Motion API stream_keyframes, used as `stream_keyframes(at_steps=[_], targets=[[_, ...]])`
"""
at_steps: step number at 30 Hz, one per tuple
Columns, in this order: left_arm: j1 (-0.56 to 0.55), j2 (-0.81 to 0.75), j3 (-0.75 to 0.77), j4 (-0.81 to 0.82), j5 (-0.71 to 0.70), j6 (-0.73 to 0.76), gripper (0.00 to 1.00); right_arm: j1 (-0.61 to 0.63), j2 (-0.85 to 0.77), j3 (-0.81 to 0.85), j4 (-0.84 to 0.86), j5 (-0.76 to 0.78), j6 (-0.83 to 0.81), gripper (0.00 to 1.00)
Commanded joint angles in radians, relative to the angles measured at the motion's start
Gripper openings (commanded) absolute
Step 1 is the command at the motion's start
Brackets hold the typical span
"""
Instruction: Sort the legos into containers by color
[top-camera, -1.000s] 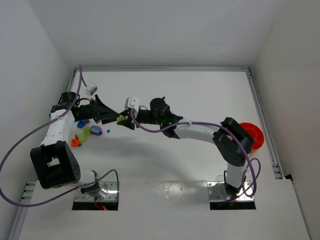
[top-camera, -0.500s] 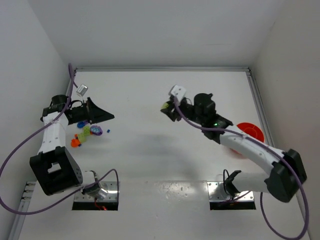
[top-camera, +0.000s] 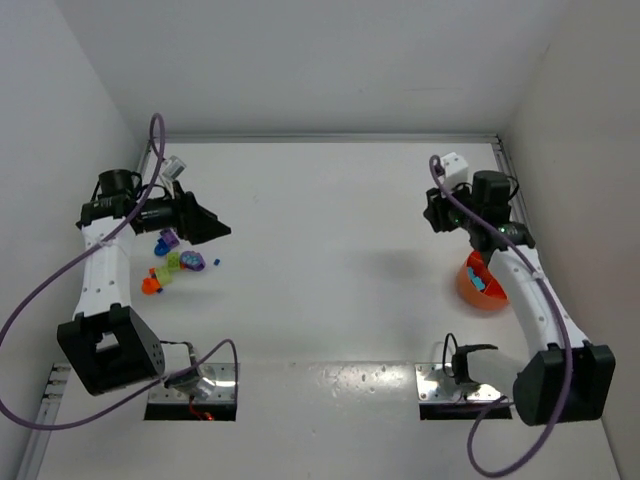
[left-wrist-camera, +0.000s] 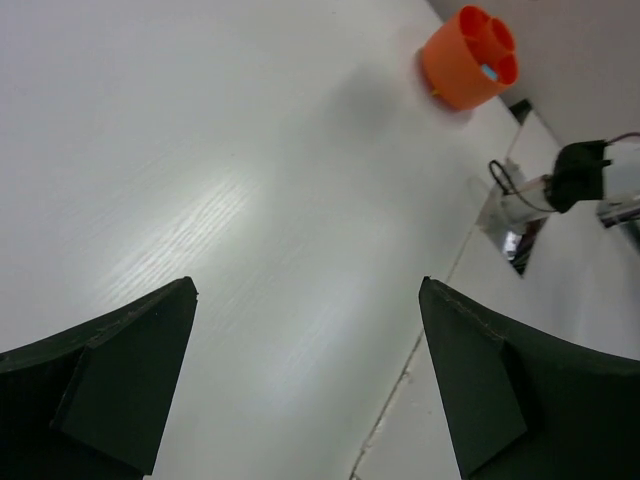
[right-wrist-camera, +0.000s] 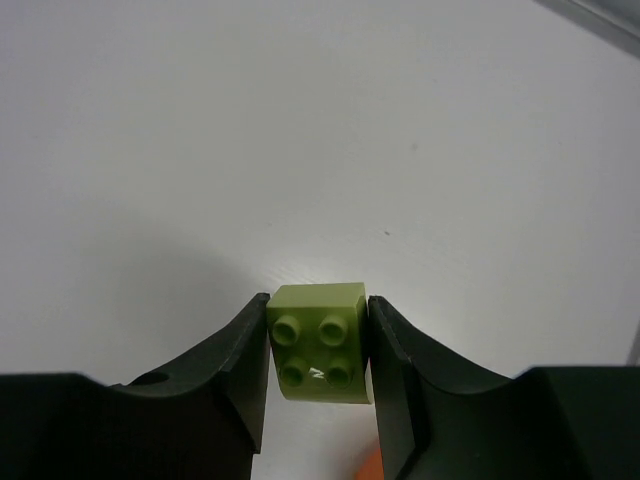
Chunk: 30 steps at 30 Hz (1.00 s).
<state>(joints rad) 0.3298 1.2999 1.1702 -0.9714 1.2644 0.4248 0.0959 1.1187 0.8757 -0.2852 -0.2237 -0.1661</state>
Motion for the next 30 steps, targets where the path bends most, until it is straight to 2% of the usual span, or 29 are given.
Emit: stream_keyframes(at_steps=[1,6,11,21,30], targets=[[-0.02,-0.079,0.017,0.127,-0.121,-0.019,1.0,-0.139,0.058,0.078,-0.091,-0.086,-0.03,0.0],[-0.041,-0.165,-0.053,0.301,-0.203,-0.119,1.0,-0.304,0.096,0.105,-0.101,-0.164,-0.055,0.0],[-0.078,-0.175,-0.086,0.345,-0.217,-0.159,1.0,-0.441,0.167,0.141,-0.195,-0.244,-0.076,0.0],[-0.078,-0.156,-0.095,0.393,-0.207,-0.199,1.0,-0.556,0.22,0.141,-0.301,-0.354,-0.15,0.01],[-0.078,-0.156,-0.095,0.402,-0.207,-0.218,1.0,-0.607,0.251,0.111,-0.312,-0.404,-0.206,0.03]])
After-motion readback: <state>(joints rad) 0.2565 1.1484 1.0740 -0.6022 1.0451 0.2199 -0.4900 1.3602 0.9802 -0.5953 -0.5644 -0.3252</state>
